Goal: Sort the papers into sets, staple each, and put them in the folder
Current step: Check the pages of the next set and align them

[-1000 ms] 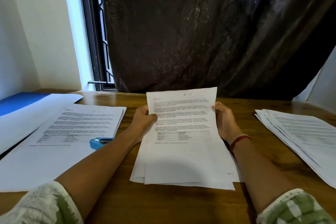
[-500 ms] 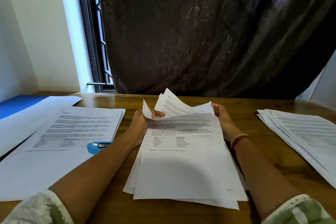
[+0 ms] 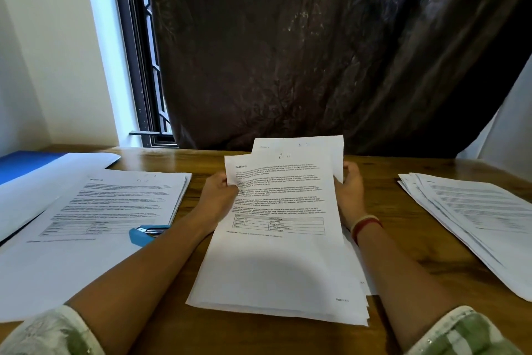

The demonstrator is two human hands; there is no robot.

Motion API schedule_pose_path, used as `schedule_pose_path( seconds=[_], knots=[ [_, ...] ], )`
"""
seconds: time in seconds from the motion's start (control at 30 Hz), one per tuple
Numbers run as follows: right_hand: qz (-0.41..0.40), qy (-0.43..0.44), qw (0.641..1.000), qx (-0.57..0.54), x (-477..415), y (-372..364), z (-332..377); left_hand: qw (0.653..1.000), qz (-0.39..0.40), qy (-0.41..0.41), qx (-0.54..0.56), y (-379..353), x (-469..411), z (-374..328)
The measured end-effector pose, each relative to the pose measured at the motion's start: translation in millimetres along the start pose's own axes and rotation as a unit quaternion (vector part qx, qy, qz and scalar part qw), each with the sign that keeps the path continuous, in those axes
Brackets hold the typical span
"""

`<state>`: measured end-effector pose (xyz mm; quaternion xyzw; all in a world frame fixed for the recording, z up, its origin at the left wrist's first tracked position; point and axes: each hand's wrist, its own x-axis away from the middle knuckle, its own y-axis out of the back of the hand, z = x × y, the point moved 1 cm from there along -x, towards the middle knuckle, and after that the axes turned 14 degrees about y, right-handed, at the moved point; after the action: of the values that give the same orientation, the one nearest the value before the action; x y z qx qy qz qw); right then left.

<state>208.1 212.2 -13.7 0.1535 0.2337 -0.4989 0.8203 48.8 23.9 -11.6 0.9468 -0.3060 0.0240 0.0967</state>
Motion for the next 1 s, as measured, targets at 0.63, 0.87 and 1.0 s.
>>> schedule_pose_path(
  seconds=[0.63, 0.87, 1.0],
  knots=[
    [0.050, -0.038, 0.998, -0.014, -8.7, 5.4, -8.1, 0.994, 0.096, -0.023, 0.041, 6.2, 4.1, 3.4],
    [0.032, -0.063, 0.997, -0.034, -10.5, 6.0, -10.8, 0.988, 0.137, -0.020, 0.075, 12.4, 1.0, 3.6],
    [0.053, -0.115, 0.980, -0.153, -14.3, 12.5, -6.3, 0.982, 0.144, -0.044, 0.110, 12.5, -1.0, 2.7]
  ],
)
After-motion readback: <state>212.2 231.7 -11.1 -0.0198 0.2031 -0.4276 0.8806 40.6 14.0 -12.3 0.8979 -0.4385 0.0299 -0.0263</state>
